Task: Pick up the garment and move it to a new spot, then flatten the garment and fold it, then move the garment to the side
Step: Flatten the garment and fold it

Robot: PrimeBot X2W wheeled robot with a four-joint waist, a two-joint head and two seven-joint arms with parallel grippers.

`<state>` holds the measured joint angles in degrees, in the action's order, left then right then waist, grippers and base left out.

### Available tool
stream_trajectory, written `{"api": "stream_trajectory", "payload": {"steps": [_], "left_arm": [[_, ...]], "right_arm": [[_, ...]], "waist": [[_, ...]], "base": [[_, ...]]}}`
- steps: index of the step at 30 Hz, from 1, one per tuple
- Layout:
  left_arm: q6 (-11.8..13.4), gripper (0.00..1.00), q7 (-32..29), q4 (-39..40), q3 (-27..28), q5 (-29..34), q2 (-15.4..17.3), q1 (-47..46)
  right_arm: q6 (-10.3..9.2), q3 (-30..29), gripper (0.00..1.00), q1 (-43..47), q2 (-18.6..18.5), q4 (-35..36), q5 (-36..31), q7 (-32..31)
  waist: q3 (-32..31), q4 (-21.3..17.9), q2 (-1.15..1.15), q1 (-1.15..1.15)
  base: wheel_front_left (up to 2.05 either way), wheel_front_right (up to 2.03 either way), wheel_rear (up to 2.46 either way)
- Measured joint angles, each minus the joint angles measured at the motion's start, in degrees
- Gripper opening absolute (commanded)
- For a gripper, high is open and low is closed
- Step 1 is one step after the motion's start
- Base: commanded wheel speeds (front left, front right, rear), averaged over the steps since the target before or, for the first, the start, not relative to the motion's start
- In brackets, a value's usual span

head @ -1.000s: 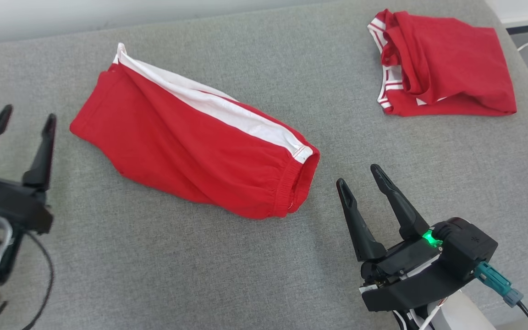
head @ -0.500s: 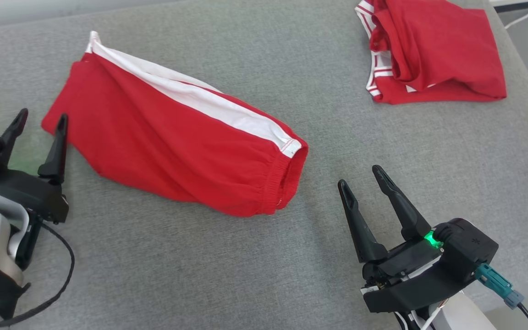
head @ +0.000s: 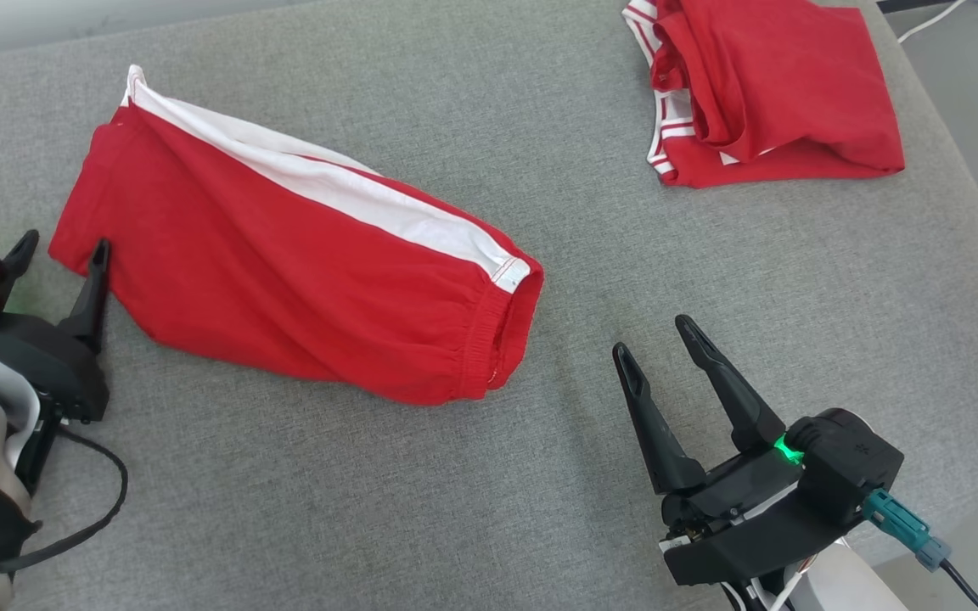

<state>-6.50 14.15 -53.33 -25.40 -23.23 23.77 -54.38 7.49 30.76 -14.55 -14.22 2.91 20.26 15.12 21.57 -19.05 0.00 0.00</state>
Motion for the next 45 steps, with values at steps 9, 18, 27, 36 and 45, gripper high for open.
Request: {"api": "stream_trajectory", "payload": {"steps": [9,18,27,36,45], "left_arm": [[-0.9,0.0,-0.99,-5.47,-3.38,-2.64,-2.03,-2.11],[-0.91,0.0,0.01,-5.95,-7.11,-6.65,-2.6,-0.4],[-0.91,0.0,0.78,-5.26,-6.94,-9.16,-4.47,5.19],[1.56,0.0,0.8,2.54,-3.16,-8.95,-6.31,13.17],[3.82,0.0,0.8,10.07,0.97,-7.95,-8.0,21.15]], "right_arm": [[0.0,0.68,1.0,-0.14,-0.45,-0.55,0.23,0.0],[0.0,1.58,1.0,-0.09,-0.75,-1.08,0.68,0.0],[0.0,0.99,1.0,1.83,-1.08,-2.09,1.66,0.0],[0.0,0.1,1.0,3.73,-1.35,-2.18,2.2,0.0],[0.0,-0.46,1.0,5.89,-1.92,-2.59,2.99,0.0]], "waist": [[-1.05,-0.21,0.0,0.0],[-3.83,0.77,0.01,0.0],[-8.96,3.03,0.01,0.0],[-12.68,7.18,0.0,-0.01],[-15.74,9.76,0.0,-0.01]], "base": [[0.0,0.0,0.0],[0.0,0.0,0.0],[0.0,0.0,0.0],[0.0,0.0,0.0],[0.0,0.0,0.0]]}}
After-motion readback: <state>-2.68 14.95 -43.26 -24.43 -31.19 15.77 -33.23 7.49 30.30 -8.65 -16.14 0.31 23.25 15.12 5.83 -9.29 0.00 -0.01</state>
